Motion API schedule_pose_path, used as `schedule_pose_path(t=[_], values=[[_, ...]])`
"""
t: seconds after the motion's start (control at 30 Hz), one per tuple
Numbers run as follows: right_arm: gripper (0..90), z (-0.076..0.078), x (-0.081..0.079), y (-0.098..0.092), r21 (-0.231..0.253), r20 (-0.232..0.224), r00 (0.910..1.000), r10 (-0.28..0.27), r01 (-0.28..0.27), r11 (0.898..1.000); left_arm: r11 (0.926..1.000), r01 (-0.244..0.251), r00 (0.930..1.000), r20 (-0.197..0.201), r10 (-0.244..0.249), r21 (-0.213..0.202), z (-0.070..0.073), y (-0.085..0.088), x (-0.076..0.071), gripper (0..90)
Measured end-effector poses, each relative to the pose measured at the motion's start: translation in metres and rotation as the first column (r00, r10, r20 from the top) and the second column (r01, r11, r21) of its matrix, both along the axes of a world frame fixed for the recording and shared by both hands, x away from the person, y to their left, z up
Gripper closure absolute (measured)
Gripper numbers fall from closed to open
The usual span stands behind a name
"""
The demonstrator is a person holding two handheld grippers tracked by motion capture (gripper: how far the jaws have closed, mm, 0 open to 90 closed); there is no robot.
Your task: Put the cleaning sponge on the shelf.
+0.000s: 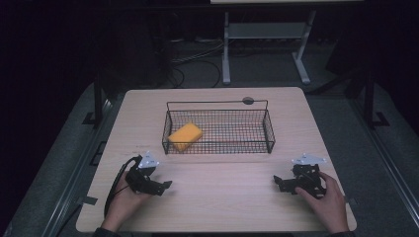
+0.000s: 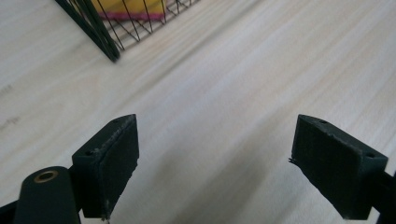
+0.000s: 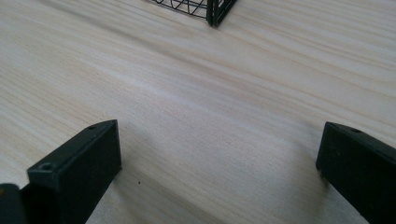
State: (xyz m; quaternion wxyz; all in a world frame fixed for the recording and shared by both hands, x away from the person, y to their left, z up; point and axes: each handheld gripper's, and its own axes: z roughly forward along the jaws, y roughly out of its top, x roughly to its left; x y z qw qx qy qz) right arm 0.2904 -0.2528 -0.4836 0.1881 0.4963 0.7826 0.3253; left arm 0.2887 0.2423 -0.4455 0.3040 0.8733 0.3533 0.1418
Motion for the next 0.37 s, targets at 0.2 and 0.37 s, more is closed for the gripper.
schedule_pose_path(t=[0.2, 0.37], values=[[0.0, 0.0000, 0.0000, 0.0000, 0.000, 0.000, 1.0000, 0.000, 0.000, 1.000, 1.0000, -0.009, 0.9999, 0.007, 0.009, -0.004, -0.0067, 0.0055, -0.0062, 14.2], [0.0, 0.0000, -0.0001, 0.0000, 0.000, 0.001, 1.0000, 0.000, 0.000, 1.000, 0.9999, -0.006, 0.9999, 0.008, 0.006, 0.011, -0.0112, 0.0075, -0.0056, 13.6]])
